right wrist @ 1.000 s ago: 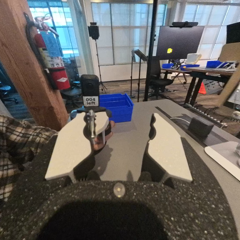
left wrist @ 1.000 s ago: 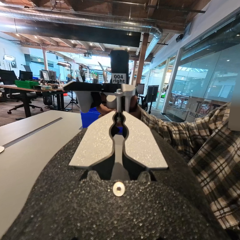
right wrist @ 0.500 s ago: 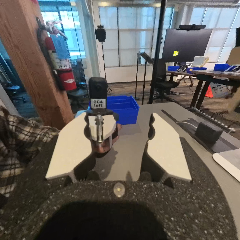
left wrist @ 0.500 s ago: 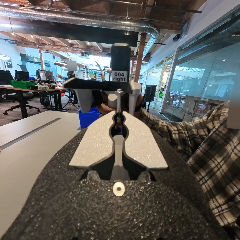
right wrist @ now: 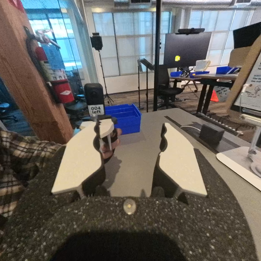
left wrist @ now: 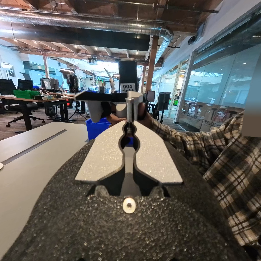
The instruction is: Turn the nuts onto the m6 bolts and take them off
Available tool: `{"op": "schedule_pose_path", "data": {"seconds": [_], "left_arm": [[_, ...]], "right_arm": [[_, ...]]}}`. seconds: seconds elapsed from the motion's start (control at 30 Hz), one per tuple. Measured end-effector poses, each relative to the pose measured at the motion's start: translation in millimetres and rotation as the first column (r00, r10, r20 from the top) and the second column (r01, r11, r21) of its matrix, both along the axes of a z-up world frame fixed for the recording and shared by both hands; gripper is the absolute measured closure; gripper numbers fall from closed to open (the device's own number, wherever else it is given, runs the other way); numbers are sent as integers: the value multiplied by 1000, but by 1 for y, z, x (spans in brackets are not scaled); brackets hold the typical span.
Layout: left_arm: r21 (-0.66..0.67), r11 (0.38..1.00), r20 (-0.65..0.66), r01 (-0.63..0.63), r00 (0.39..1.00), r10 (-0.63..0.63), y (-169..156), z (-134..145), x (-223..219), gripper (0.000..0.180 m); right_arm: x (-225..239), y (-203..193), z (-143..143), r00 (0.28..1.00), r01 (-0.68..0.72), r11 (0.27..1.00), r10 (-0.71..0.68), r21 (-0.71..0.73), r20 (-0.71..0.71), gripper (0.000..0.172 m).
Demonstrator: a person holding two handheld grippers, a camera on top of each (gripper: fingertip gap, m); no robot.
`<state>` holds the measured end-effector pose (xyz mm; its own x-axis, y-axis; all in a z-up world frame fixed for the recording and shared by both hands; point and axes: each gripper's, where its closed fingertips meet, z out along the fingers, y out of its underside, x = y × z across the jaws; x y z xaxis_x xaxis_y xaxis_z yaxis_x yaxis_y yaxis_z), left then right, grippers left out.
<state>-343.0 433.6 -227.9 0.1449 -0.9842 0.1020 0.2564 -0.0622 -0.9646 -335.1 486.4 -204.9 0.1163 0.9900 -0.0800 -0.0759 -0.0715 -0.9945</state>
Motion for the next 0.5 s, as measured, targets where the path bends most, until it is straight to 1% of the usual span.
{"op": "schedule_pose_path", "data": {"seconds": [0.07, 0.13, 0.2, 0.23, 0.27, 0.3, 0.37, 0.5], "left_arm": [[-2, 1000, -4, 3, 1000, -3, 0, -1, 1, 176], [-5, 1000, -5, 12, 1000, -12, -1, -2, 4, 176], [-2, 1000, -9, 15, 1000, -15, -2, -3, 5, 176], [-2, 1000, -16, 6, 1000, -6, -1, -4, 5, 176], [1, 1000, -17, 4, 1000, -4, -1, -4, 4, 176], [1, 1000, -13, 7, 1000, -7, -1, -3, 3, 176], [-1, 1000, -14, 8, 1000, -8, 0, -2, 3, 176], [-9, 1000, -28, 15, 999, -16, 0, -7, 8, 176]], "right_arm": [[-4, -10, 8, 999, -40, 999, 40, 10, -31, 85], [-17, -21, 8, 997, -81, 996, 81, 36, -9, 84], [-21, -15, 1, 998, -49, 998, 47, 41, 34, 85], [-16, -8, -2, 999, -22, 999, 20, 36, 41, 81], [-9, -2, -2, 999, 0, 1000, -1, 22, 33, 87], [-2, 2, -2, 1000, 14, 1000, -14, 17, 22, 86], [0, -2, 2, 1000, -5, 1000, 5, 14, 1, 85], [-20, -19, 3, 997, -73, 996, 72, 45, 20, 84]]}}
